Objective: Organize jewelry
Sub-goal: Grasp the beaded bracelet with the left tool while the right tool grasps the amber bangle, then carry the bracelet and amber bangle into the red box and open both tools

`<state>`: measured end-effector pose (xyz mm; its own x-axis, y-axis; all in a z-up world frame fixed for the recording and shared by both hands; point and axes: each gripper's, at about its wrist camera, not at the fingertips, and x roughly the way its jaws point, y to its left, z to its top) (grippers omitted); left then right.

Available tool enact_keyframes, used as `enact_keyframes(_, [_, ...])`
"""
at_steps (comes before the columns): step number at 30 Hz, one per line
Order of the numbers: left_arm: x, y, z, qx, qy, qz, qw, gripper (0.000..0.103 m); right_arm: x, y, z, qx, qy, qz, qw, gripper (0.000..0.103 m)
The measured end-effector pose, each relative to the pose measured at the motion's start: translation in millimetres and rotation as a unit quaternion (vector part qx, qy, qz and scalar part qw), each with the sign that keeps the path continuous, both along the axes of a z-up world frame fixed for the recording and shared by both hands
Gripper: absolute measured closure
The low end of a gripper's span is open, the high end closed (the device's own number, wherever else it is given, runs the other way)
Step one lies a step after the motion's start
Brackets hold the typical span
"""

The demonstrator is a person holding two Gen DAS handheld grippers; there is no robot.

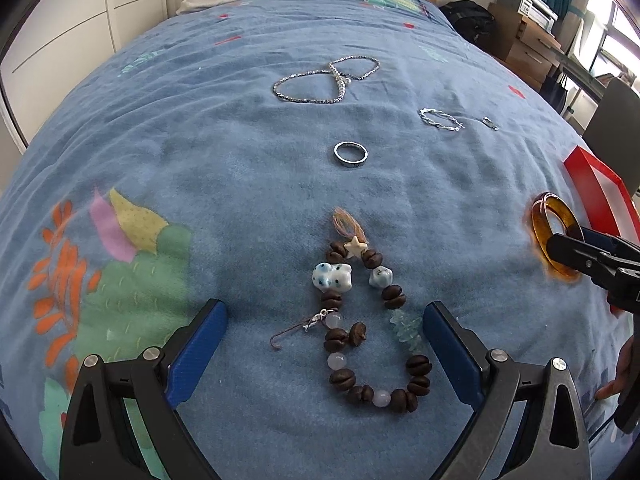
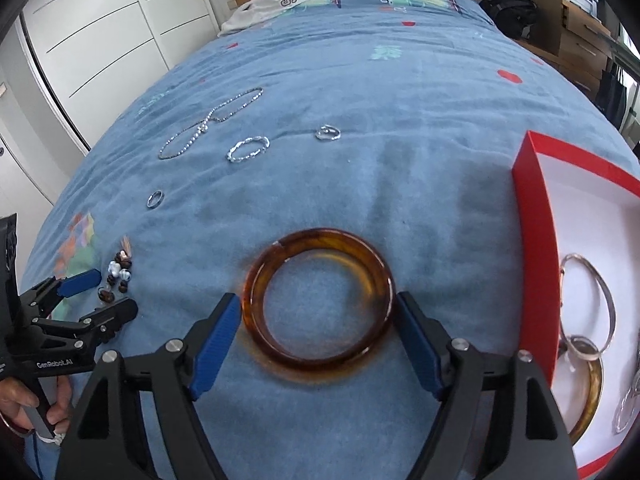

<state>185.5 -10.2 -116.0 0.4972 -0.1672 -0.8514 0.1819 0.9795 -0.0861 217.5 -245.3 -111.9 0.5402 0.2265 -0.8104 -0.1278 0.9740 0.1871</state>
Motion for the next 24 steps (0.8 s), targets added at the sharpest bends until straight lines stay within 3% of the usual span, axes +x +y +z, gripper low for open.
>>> enact_keyframes(6, [2.7,-3.2,-2.5,0.007,-0.006,0.001,1.0000,0.006,9.1,-1.5,-4.1,0.005,0.018,-0.008,1.000,0.025])
enact_keyframes(9, [2.2,-4.8,-1.8,0.012,-0.013,0.002,0.9998,0.014,11.2,3.9,-4.1,-0.011,0.024,-0.007,1.000,0.024])
enact_keyframes(12, [1.1,-4.3,2.3,0.008,-0.022,0.001,0.9997,0.039,9.9,7.7,-2.3,-0.025,0.025,-0.003,0.999,0.026])
enact_keyframes(14, [-0.4,-3.2,5.7,-0.002,-0.023,-0.005,0.9997,0.067,8.1,7.1,-0.5,-0.023,0.022,0.000,0.999,0.026])
enact_keyframes(16, [-0.7,-3.8,8.5,-0.014,-0.019,-0.011,0.9997,0.085,4.9,6.6,2.4,-0.021,0.019,0.002,1.000,0.026])
enact_keyframes(17, [-1.3,-3.2,10.3,-0.018,-0.018,-0.013,0.9996,0.089,2.9,6.1,4.9,-0.019,0.017,0.002,1.000,0.026])
enact_keyframes(24, [-10.2,-12.8,38.1,-0.020,-0.041,-0.033,0.9984,0.089,-12.3,-2.1,29.4,0.002,-0.009,-0.005,1.000,0.026])
